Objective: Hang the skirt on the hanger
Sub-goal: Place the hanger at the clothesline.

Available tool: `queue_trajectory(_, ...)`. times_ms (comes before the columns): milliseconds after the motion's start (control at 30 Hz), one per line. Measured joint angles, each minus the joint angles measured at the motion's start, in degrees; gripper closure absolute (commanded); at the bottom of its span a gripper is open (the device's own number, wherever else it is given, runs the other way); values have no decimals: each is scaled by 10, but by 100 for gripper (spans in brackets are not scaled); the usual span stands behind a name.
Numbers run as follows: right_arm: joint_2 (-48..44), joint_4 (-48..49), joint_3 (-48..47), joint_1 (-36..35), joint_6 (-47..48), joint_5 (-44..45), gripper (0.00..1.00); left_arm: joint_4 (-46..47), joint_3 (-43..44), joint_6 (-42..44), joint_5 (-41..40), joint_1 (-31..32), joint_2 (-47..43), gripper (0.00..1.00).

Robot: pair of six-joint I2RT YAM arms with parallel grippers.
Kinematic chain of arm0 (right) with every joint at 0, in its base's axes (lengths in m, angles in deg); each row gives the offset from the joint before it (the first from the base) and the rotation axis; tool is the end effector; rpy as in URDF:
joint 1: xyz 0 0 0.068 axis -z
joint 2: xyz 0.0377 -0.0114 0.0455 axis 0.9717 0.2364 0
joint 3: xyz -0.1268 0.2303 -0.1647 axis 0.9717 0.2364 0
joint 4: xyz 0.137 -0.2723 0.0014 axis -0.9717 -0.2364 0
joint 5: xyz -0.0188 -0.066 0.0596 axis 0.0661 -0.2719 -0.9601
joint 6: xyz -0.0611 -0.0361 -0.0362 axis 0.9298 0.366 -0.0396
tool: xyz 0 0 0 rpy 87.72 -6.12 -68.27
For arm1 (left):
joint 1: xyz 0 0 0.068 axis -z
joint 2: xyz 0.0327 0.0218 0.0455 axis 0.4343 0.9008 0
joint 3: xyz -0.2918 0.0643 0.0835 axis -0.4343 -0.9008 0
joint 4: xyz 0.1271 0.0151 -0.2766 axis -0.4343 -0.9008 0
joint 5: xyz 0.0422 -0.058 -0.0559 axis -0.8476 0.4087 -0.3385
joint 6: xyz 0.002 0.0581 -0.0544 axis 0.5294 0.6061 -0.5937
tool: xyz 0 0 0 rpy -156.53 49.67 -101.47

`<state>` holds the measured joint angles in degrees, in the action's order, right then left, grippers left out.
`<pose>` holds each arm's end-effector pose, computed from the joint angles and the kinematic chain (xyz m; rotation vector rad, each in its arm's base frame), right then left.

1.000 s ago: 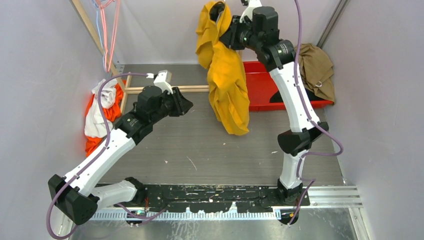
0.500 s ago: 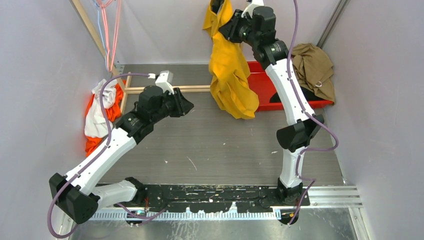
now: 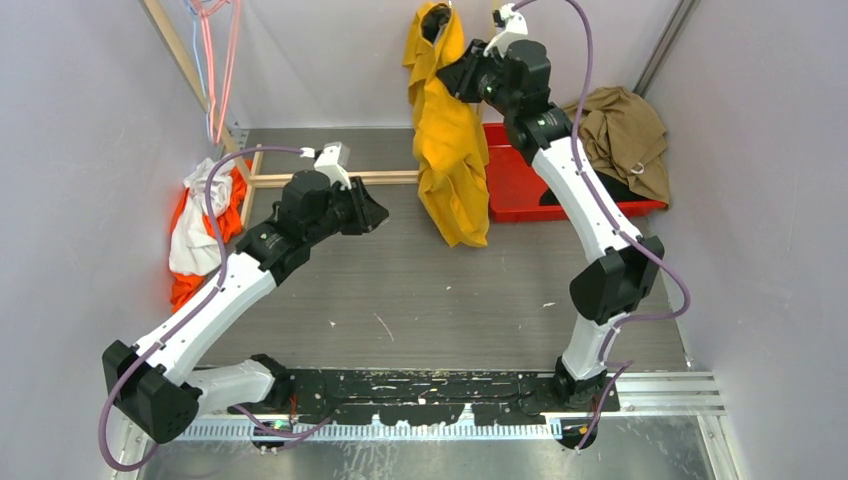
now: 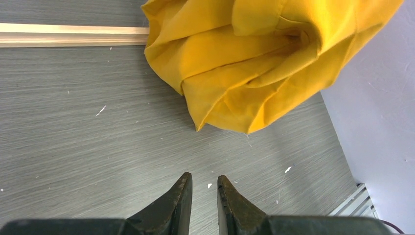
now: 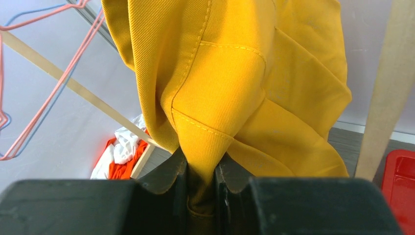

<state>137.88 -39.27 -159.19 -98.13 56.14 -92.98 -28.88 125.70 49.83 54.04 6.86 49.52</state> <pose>0.4733 0.2036 0.5108 -0.1256 1.6503 0.7686 0.2678 -0.1758 0.3722 0.0130 2.0611 -0.7973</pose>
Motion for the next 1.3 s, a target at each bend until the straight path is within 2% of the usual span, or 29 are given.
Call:
queue_trajectory(167,-52,47,52,-1,0,9,99,0,0,0,5,0,6,75)
queue_trajectory(400,-76,112,55,-1,0,19,99,0,0,0,9,0,7,76)
queue_trajectory(667,-51,112,11,-1,0,22,99,0,0,0,10,0,7,76)
queue_trajectory(1133,-25,112,5,1,-1,22,99,0,0,0,10,0,16,78)
queue_trajectory(1300,16,107,-37,11,-14,15,99,-2,3,1,10,0,21,77)
